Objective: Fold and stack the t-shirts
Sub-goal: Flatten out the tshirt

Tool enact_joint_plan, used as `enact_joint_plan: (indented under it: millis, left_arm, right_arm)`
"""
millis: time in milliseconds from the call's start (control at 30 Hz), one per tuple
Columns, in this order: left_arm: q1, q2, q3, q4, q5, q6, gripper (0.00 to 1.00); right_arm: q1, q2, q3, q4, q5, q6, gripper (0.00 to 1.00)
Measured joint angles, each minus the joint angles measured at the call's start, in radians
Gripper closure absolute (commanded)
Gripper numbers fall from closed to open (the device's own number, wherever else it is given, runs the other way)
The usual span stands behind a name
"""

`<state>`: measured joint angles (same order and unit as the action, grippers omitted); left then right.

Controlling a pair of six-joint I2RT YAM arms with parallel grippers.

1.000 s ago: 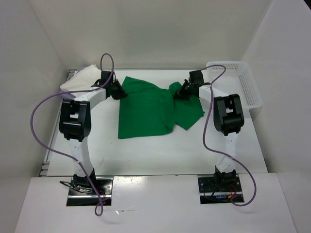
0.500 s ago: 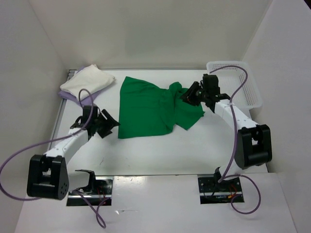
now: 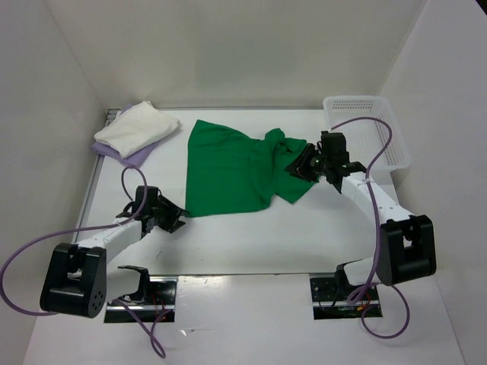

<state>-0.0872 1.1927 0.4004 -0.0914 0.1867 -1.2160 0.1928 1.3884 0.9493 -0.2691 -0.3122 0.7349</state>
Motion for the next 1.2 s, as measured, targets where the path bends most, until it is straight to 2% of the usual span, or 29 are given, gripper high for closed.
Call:
enact_joint_plan:
  millis: [133,200,400,500,533,667,800,967,1200]
  left_arm:
    - [-0.018,0.012,-0.023,0.062,-0.015,-0.069,0.53]
    - [-0.026,0.033,-0.023,0.092,-0.022,-0.087,0.59]
    - [-0.045,0.057,-0.023,0.129,-0.062,-0.113,0.66]
    - [-0.048,0.095,-0.006,0.145,-0.072,-0.123,0.80]
    - [-0.048,0.109,0.003,0.148,-0.079,-0.123,0.87]
    - [-0.050,0.126,0.025,0.142,-0.111,-0.117,1.00]
    - [-0.020,0.124,0.089,0.098,-0.117,-0.065,1.00]
    - [0.130,0.094,0.196,0.057,-0.095,0.067,1.00]
    - [0.230,0.186,0.269,0.039,-0.057,0.225,1.00]
  right_arm:
    - [0.000,-0.013,-0.016,0.000,0.000,0.000,0.64]
    - [0.000,-0.018,-0.022,-0.001,0.000,0.000,0.64]
    - [0.000,-0.019,-0.026,-0.001,0.000,0.000,0.64]
    - [0.000,-0.019,-0.026,-0.001,0.001,0.000,0.63]
    - [0.000,-0.019,-0.026,-0.001,0.002,0.000,0.63]
    - [-0.002,-0.023,-0.041,0.004,0.011,0.002,0.56]
    - [-0.037,-0.029,-0.081,-0.004,0.055,0.002,0.56]
    - [-0.147,-0.014,-0.100,-0.015,0.123,-0.009,0.56]
    - [-0.176,0.157,-0.092,-0.013,0.152,-0.047,0.57]
